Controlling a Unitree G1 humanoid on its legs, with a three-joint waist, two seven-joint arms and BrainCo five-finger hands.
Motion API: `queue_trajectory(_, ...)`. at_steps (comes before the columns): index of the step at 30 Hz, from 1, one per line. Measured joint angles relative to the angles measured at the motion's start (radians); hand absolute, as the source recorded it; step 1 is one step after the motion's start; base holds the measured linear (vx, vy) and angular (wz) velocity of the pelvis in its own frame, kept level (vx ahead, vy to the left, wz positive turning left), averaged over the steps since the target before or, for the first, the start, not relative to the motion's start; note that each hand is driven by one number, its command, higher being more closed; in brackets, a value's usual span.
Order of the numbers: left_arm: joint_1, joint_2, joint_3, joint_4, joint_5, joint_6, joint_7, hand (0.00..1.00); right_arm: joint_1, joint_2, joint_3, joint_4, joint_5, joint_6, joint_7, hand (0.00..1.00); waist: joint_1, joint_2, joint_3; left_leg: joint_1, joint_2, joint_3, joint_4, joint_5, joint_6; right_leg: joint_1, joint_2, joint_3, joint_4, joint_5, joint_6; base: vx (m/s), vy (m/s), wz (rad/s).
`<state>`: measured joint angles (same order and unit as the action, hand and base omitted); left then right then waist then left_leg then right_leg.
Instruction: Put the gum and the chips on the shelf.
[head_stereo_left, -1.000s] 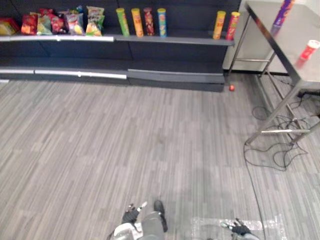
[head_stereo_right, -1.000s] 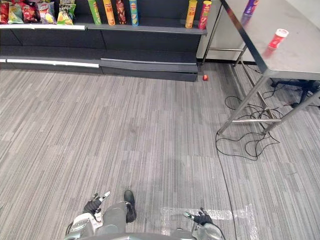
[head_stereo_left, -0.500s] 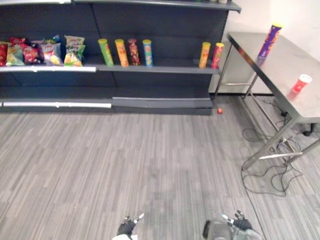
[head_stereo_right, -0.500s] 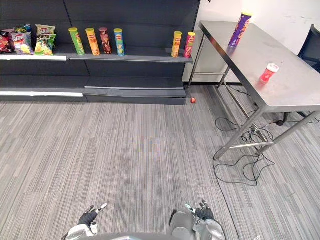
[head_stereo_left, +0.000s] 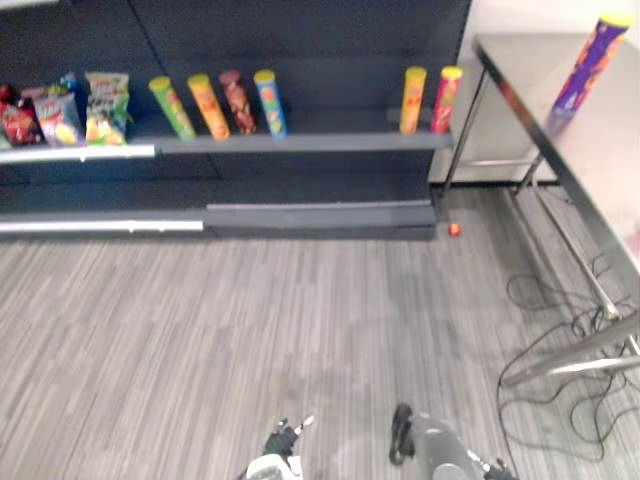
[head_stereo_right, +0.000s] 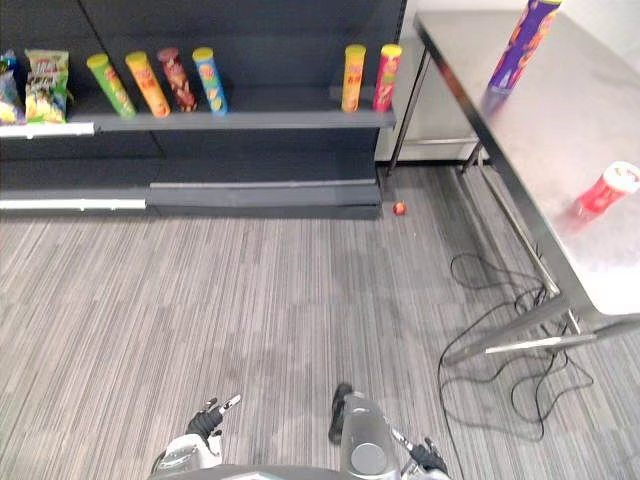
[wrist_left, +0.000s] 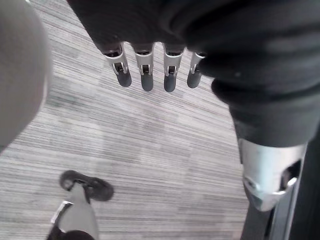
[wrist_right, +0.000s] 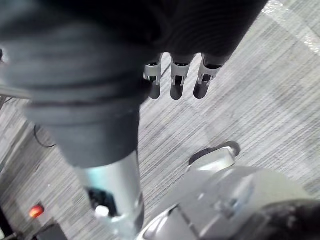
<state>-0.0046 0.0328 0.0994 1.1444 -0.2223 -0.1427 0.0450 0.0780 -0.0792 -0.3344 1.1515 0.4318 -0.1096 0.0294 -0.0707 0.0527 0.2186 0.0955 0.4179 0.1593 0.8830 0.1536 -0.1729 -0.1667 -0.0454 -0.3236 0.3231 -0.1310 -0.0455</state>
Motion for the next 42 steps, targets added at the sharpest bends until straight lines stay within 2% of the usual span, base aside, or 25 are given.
queue_trajectory(1, 0.0, 0.006, 0.027, -0.006, -0.001, -0.002, -0.004, 0.0, -0.014, 0.0, 0.018, -0.001, 0.009, -0.005, -0.003, 0.0, 0.003, 0.003, 0.001, -0.075, -0.002, 0.015, 0.125, -0.139, 0.018, 0.073, 0.018, 0.014, -0.05, -0.004, -0.007, 0.6, -0.15, -0.31)
queue_trajectory(3, 0.002, 0.015, 0.058, -0.007, -0.012, -0.001, -0.003, 0.0, -0.025, -0.003, 0.035, -0.001, 0.021, -0.007, -0.002, 0.0, 0.027, -0.015, 0.009, -0.147, -0.018, 0.096, 0.136, -0.284, 0.046, 0.167, 0.033, 0.062, -0.115, -0.003, -0.009, 0.43, -0.08, -0.63)
queue_trajectory(5, 0.016, 0.017, 0.073, -0.01, -0.025, -0.001, -0.001, 0.0, -0.05, -0.002, 0.048, -0.013, 0.041, -0.013, -0.002, 0.0, 0.052, -0.012, 0.009, -0.217, -0.049, 0.128, -0.011, -0.35, 0.051, 0.227, 0.036, 0.121, -0.143, -0.017, -0.004, 0.41, 0.017, -1.03)
queue_trajectory(7, 0.033, 0.02, 0.085, -0.02, -0.046, -0.005, 0.002, 0.0, -0.072, 0.003, 0.072, -0.04, 0.044, -0.027, -0.001, 0.0, 0.069, -0.011, 0.008, -0.254, -0.121, 0.065, -0.364, -0.35, 0.04, 0.255, 0.035, 0.21, -0.143, -0.05, 0.01, 0.39, 0.154, -1.32)
queue_trajectory(8, 0.033, 0.02, 0.084, -0.02, -0.048, -0.005, 0.008, 0.0, -0.075, 0.006, 0.084, -0.046, 0.044, -0.032, 0.0, 0.0, 0.071, -0.009, 0.006, -0.252, -0.161, -0.019, -0.572, -0.317, 0.011, 0.27, 0.034, 0.257, -0.144, -0.068, 0.022, 0.37, 0.24, -1.31)
queue_trajectory(10, 0.035, 0.016, 0.081, -0.018, -0.049, -0.006, 0.013, 0.0, -0.067, -0.001, 0.116, -0.044, 0.038, -0.033, -0.001, 0.0, 0.072, 0.003, -0.001, -0.274, -0.181, -0.095, -0.745, -0.278, -0.018, 0.291, 0.04, 0.324, -0.146, -0.1, 0.043, 0.35, 0.282, -1.14)
queue_trajectory(12, 0.043, 0.018, 0.08, -0.017, -0.048, -0.008, 0.011, 0.0, -0.031, -0.007, 0.137, -0.035, 0.034, -0.031, -0.002, 0.0, 0.079, 0.004, -0.031, -0.292, -0.188, -0.086, -0.667, -0.197, -0.004, 0.321, 0.024, 0.383, -0.169, -0.125, 0.071, 0.53, 0.392, -0.9)
queue_trajectory(14, 0.047, 0.048, 0.083, -0.014, -0.047, -0.009, 0.008, 0.0, -0.004, 0.006, 0.138, 0.0, -0.003, -0.023, 0.002, 0.0, 0.075, -0.065, -0.075, -0.315, -0.241, -0.064, -0.581, -0.216, 0.05, 0.325, -0.042, 0.417, -0.186, -0.121, 0.088, 0.51, 0.298, -0.56)
queue_trajectory(16, 0.047, 0.06, 0.099, 0.001, -0.047, -0.007, 0.007, 0.0, 0.016, 0.015, 0.111, 0.022, -0.033, -0.02, 0.003, 0.0, 0.076, -0.094, -0.097, -0.296, -0.282, -0.013, -0.569, -0.244, 0.092, 0.301, -0.088, 0.44, -0.138, -0.108, 0.108, 0.46, 0.28, -0.36)
queue_trajectory(18, 0.049, 0.059, 0.106, 0.01, -0.045, -0.004, 0.01, 0.0, 0.015, 0.013, 0.084, 0.034, -0.04, -0.012, 0.006, 0.0, 0.081, -0.098, -0.104, -0.237, -0.307, 0.051, -0.603, -0.271, 0.115, 0.232, -0.115, 0.486, 0.023, -0.101, 0.12, 0.4, 0.231, -0.52)
queue_trajectory(20, 0.055, 0.061, 0.098, 0.012, -0.037, 0.003, 0.012, 0.0, 0.011, 0.012, 0.043, 0.033, -0.04, -0.005, 0.012, 0.0, 0.07, -0.089, -0.098, -0.137, -0.335, 0.096, -0.654, -0.294, 0.144, 0.096, -0.136, 0.482, 0.344, 0.01, 0.262, 0.47, 0.243, -0.41)
queue_trajectory(21, 0.057, 0.063, 0.082, 0.011, -0.037, 0.007, 0.012, 0.0, 0.014, 0.011, 0.025, 0.033, -0.039, -0.004, 0.016, 0.0, 0.061, -0.081, -0.089, -0.082, -0.337, 0.101, -0.682, -0.308, 0.151, 0.061, -0.142, 0.453, 0.449, 0.103, 0.272, 0.33, 0.163, -0.13)
queue_trajectory(22, 0.053, 0.069, 0.059, 0.01, -0.036, 0.015, 0.013, 0.0, 0.021, 0.01, 0.016, 0.032, -0.039, -0.004, 0.016, 0.0, 0.052, -0.067, -0.074, -0.016, -0.336, 0.112, -0.721, -0.315, 0.157, 0.028, -0.171, 0.4, 0.559, 0.122, 0.274, 0.26, 0.108, -0.23)
queue_trajectory(25, 0.051, 0.098, 0.024, 0.009, -0.036, 0.022, 0.018, 0.0, 0.032, 0.007, 0.0, 0.013, -0.039, -0.005, 0.016, 0.0, 0.04, -0.059, -0.067, 0.141, -0.325, 0.171, -0.818, -0.316, 0.157, -0.082, -0.24, 0.149, 0.709, -0.002, 0.123, 0.31, 0.074, -0.33)
queue_trajectory(26, 0.044, 0.104, 0.024, 0.009, -0.036, 0.022, 0.018, 0.0, 0.034, 0.01, -0.004, 0.002, -0.039, -0.005, 0.017, 0.0, 0.04, -0.06, -0.067, 0.155, -0.318, 0.186, -0.823, -0.316, 0.157, -0.099, -0.234, 0.115, 0.68, -0.021, 0.117, 0.34, -0.022, -0.36)
queue_trajectory(28, 0.027, 0.124, 0.025, 0.008, -0.034, 0.02, 0.018, 0.0, 0.036, 0.013, -0.014, 0.002, -0.039, -0.002, 0.023, 0.0, 0.02, -0.059, -0.066, 0.174, -0.299, 0.219, -0.828, -0.319, 0.152, -0.135, -0.189, 0.035, 0.442, -0.032, 0.105, 0.27, -0.114, -0.15)
queue_trajectory(29, 0.015, 0.129, 0.025, 0.006, -0.029, 0.02, 0.017, 0.0, 0.046, 0.015, -0.017, 0.001, -0.039, -0.002, 0.023, 0.0, 0.009, -0.064, -0.065, 0.191, -0.299, 0.223, -0.831, -0.328, 0.136, -0.126, -0.162, 0.015, 0.271, 0.005, 0.111, 0.37, -0.199, -0.19)
queue_trajectory(30, 0.01, 0.137, 0.033, 0.007, -0.024, 0.02, 0.017, 0.0, 0.06, 0.016, -0.022, 0.003, -0.039, -0.002, 0.024, 0.0, 0.007, -0.092, -0.066, 0.216, -0.326, 0.245, -0.835, -0.347, 0.104, -0.094, -0.142, -0.014, 0.08, 0.053, 0.029, 0.38, -0.173, -0.6)
queue_trajectory(31, 0.008, 0.102, 0.042, 0.019, -0.011, 0.022, 0.017, 0.0, 0.052, -0.002, -0.031, 0.006, -0.039, 0.001, 0.022, 0.0, 0.006, -0.029, -0.056, 0.239, -0.285, 0.273, -0.85, -0.356, 0.088, -0.086, -0.087, -0.026, 0.063, 0.07, 0.029, 0.37, -0.124, -1.03)
queue_trajectory(32, 0.006, 0.081, 0.043, 0.029, 0.005, 0.021, 0.013, 0.0, 0.049, -0.012, -0.052, 0.003, -0.039, -0.004, 0.023, 0.0, 0.005, -0.005, -0.062, 0.239, -0.271, 0.306, -0.847, -0.353, 0.083, -0.1, -0.067, -0.05, 0.06, 0.043, -0.003, 0.3, -0.078, -0.96)
queue_trajectory(34, -0.011, 0.055, 0.04, 0.028, 0.01, 0.021, 0.012, 0.0, 0.052, -0.007, -0.063, 0.011, -0.039, 0.006, 0.02, 0.0, -0.008, -0.007, -0.054, 0.266, -0.27, 0.36, -0.849, -0.333, 0.052, -0.112, -0.114, -0.135, 0.147, -0.068, 0.005, 0.32, -0.13, -0.61)
queue_trajectory(36, -0.011, 0.046, 0.019, 0.029, 0.01, 0.02, 0.005, 0.0, 0.071, 0.018, -0.089, 0.027, -0.039, 0.012, 0.018, 0.0, -0.011, -0.027, -0.057, 0.27, -0.237, 0.375, -0.753, -0.319, 0.023, -0.088, -0.104, -0.134, 0.183, -0.122, 0.007, 0.27, -0.2, -0.44)
queue_trajectory(38, -0.004, 0.012, 0.016, 0.021, 0.003, 0.014, -0.002, 0.0, 0.082, 0.017, -0.082, 0.036, -0.036, 0.012, 0.017, 0.0, -0.004, -0.039, -0.06, 0.107, -0.133, 0.284, -0.311, -0.309, -0.046, -0.013, -0.033, -0.08, 0.095, -0.115, 0.011, 0.26, -0.234, -0.61)
queue_trajectory(40, 0.016, 0.004, 0.027, -0.014, -0.013, 0.005, -0.007, 0.0, 0.054, -0.009, -0.052, 0.034, -0.026, 0.006, 0.007, 0.0, 0.0, -0.04, -0.058, 0.009, -0.16, 0.173, -0.134, -0.332, -0.061, 0.04, 0.014, -0.018, 0.03, -0.083, -0.015, 0.25, -0.083, -1.13)
queue_trajectory(42, 0.033, 0.005, 0.027, -0.021, -0.019, -0.003, -0.006, 0.0, 0.026, -0.033, -0.018, 0.033, -0.017, -0.002, 0.003, 0.0, 0.007, -0.042, -0.057, -0.019, -0.193, 0.133, -0.161, -0.38, -0.046, 0.102, 0.05, 0.061, -0.039, -0.057, -0.008, 0.31, 0.002, -1.38)
